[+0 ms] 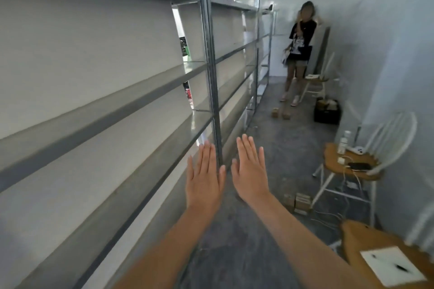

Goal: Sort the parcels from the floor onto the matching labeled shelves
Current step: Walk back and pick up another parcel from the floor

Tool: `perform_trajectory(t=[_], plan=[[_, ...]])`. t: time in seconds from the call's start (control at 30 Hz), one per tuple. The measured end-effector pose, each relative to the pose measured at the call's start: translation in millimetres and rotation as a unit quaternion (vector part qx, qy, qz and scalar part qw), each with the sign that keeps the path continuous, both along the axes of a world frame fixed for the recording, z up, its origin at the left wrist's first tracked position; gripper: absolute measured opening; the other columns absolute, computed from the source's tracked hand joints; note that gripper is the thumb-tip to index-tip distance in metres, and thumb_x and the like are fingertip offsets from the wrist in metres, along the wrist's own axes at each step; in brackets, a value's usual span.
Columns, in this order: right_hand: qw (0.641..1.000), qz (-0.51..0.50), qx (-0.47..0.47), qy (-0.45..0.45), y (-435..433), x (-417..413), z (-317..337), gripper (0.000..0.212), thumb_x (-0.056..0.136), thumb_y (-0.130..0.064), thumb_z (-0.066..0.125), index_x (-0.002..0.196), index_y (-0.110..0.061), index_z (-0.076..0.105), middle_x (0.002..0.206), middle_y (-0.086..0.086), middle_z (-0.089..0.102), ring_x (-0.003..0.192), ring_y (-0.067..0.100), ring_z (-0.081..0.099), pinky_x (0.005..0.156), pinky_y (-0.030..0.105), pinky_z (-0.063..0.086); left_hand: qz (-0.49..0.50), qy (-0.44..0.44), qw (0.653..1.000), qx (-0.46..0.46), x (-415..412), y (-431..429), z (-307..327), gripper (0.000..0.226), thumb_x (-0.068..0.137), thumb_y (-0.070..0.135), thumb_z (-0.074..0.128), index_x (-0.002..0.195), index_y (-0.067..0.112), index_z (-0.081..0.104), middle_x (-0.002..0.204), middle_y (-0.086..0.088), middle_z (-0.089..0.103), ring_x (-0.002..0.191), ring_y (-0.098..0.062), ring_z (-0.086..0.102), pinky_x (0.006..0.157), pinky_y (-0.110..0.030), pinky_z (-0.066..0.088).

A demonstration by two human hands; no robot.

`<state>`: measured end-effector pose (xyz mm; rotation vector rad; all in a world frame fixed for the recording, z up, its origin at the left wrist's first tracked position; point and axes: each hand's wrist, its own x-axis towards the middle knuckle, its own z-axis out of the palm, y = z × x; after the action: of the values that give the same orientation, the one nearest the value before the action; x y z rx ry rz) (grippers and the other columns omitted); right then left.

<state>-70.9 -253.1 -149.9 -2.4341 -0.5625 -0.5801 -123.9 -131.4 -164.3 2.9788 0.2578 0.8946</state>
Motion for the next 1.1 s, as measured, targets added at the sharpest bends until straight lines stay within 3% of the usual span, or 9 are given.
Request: perform_trajectory(t=[0.1, 0.23, 0.4, 0.57, 0.73, 0.83, 1.1], plan=[[0.999, -0.048, -0.018, 0.003, -21.9, 27.0, -1.3, 0.061, 0.104, -0.025, 0.033, 0.159, -0.011, 0.011, 0.167, 0.002, 0.006, 0.153, 0.013, -0.005, 0.125, 0.041, -0.006, -0.049, -0.019, 0.999, -0.005, 39.2, -22.0, 1.9, 0.071, 0.109, 0.042, 0.002, 0.156, 0.003, 0.037, 0.165, -0.013, 0.033, 0.154, -0.025, 0.027, 0.125, -0.042, 0.001], [0.994, -0.102, -0.022, 0.01, -29.3, 65.9, -0.9, 0.061, 0.104, -0.026, 0.033, 0.159, -0.012, 0.011, 0.167, 0.001, 0.004, 0.153, 0.013, -0.006, 0.124, 0.039, -0.008, -0.1, -0.032, 0.994, -0.006, 87.1, -28.4, -2.6, 0.064, 0.105, 0.039, 0.025, 0.155, 0.002, 0.039, 0.164, -0.013, 0.036, 0.152, -0.026, 0.03, 0.125, -0.039, -0.002], [0.99, -0.131, -0.043, 0.009, -12.5, 112.7, 2.9, 0.06, 0.105, -0.027, 0.028, 0.159, -0.015, 0.006, 0.168, -0.001, -0.001, 0.152, 0.012, -0.01, 0.123, 0.038, -0.01, -0.137, -0.047, 0.989, -0.018, 149.5, -6.5, -9.7, 0.063, 0.104, 0.037, 0.029, 0.156, 0.003, 0.037, 0.165, -0.013, 0.034, 0.152, -0.026, 0.026, 0.126, -0.039, -0.004], [0.985, -0.169, -0.041, 0.013, -1.8, 167.4, -7.9, 0.058, 0.106, -0.028, 0.027, 0.159, -0.013, 0.009, 0.167, 0.001, 0.002, 0.152, 0.013, -0.009, 0.123, 0.038, -0.01, -0.176, -0.046, 0.983, -0.031, 211.3, 5.8, -15.3, 0.062, 0.106, 0.037, 0.028, 0.159, 0.004, 0.029, 0.169, -0.011, 0.025, 0.156, -0.024, 0.022, 0.125, -0.043, 0.003], [0.978, -0.194, -0.06, 0.049, 0.7, 200.1, -37.2, 0.058, 0.105, -0.031, 0.024, 0.159, -0.013, 0.01, 0.167, 0.003, 0.004, 0.152, 0.013, -0.008, 0.123, 0.039, -0.009, -0.203, -0.01, 0.978, -0.051, 258.7, 20.4, -37.6, 0.064, 0.109, 0.038, 0.025, 0.163, 0.008, 0.012, 0.173, -0.007, 0.006, 0.16, -0.019, 0.001, 0.127, -0.04, -0.01], [0.973, -0.211, -0.08, 0.048, -6.5, 219.0, -47.6, 0.061, 0.102, -0.035, 0.014, 0.159, -0.012, 0.011, 0.167, 0.004, 0.006, 0.152, 0.014, -0.006, 0.124, 0.041, -0.007, -0.221, -0.009, 0.974, -0.056, 279.9, 14.8, -52.8, 0.064, 0.108, 0.038, 0.026, 0.163, 0.007, 0.014, 0.173, -0.008, 0.008, 0.159, -0.016, 0.0, 0.128, -0.041, -0.008], [0.968, -0.212, -0.092, 0.101, -32.9, 310.6, -73.9, 0.058, 0.107, -0.031, 0.024, 0.159, -0.011, 0.008, 0.168, 0.003, 0.003, 0.154, 0.014, -0.006, 0.124, 0.04, -0.007, -0.217, 0.038, 0.972, -0.081, 371.1, -20.0, -73.0, 0.067, 0.106, 0.042, 0.015, 0.163, 0.008, 0.012, 0.172, -0.006, 0.005, 0.157, -0.016, -0.002, 0.129, -0.048, 0.0]])
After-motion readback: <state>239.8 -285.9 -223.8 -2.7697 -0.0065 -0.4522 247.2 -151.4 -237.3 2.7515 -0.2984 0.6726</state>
